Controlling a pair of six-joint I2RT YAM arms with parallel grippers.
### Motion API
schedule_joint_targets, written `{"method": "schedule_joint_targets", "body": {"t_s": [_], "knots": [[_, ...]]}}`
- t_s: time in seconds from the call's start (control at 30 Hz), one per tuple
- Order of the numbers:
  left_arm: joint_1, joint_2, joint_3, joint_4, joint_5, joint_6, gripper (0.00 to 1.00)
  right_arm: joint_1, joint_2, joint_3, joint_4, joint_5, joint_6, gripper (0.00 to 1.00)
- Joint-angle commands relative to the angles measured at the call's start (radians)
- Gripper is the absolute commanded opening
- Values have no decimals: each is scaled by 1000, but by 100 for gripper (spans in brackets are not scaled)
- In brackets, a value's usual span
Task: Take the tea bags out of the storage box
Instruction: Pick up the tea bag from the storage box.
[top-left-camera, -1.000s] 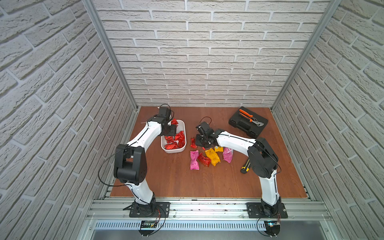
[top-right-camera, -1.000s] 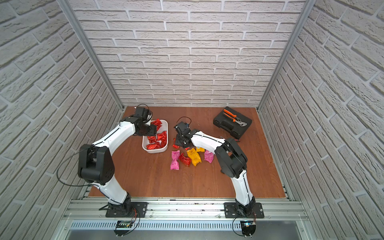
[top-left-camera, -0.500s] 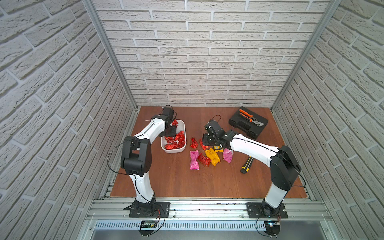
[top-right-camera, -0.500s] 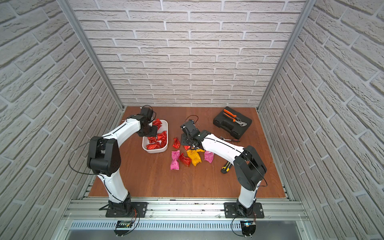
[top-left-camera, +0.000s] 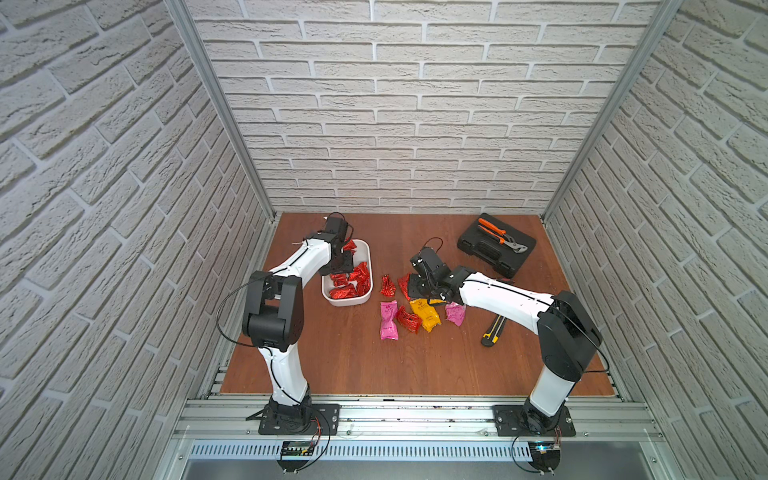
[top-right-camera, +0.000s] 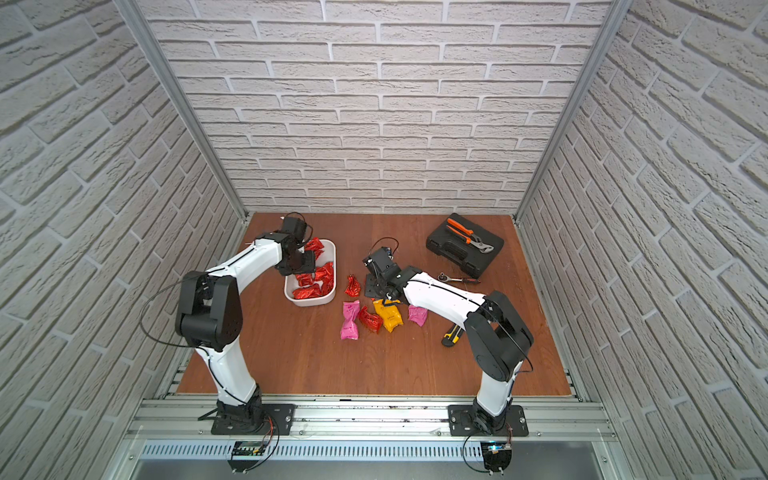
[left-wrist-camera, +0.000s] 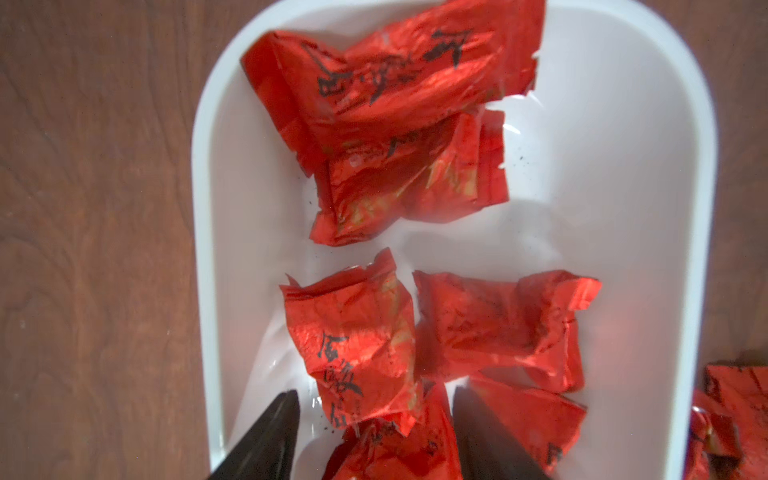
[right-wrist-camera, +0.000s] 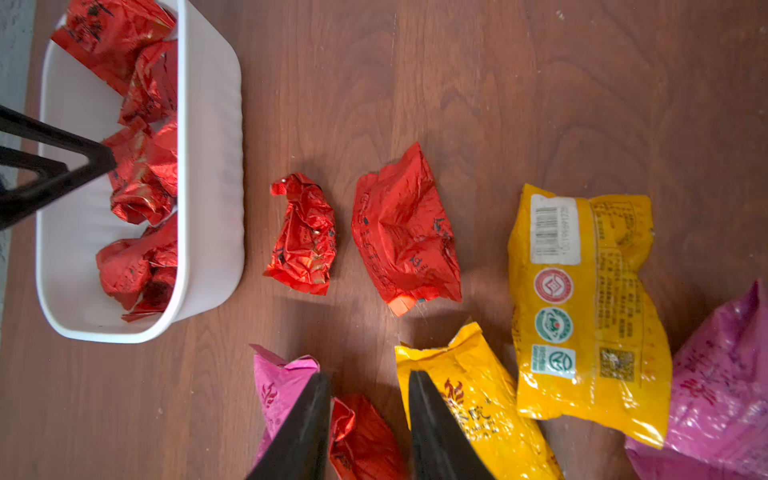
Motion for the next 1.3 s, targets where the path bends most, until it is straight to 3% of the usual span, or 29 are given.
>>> {"method": "schedule_joint_targets", "body": {"t_s": [0.0,0.13,0.57,0.8,1.1,1.27], "knots": [[4,12,-19,43,-12,-81,65,4,-35,-49,67,8,41,37],[18,25,-48,113,55,-164,64,3,-29,-54,73,-3,41,37],[17,72,-91,148,34,-282,67,3,-38,-48,53,19,49,45],[17,108,-79,131,43,-275,53,4,-50,-65,64,28,55,44],[7,30,-79,115,-2,-256,27,3,-68,-77,71,34,45,44],[-9,-48,-93,90,-46,-242,22,2,-85,-79,64,43,36,43]]}}
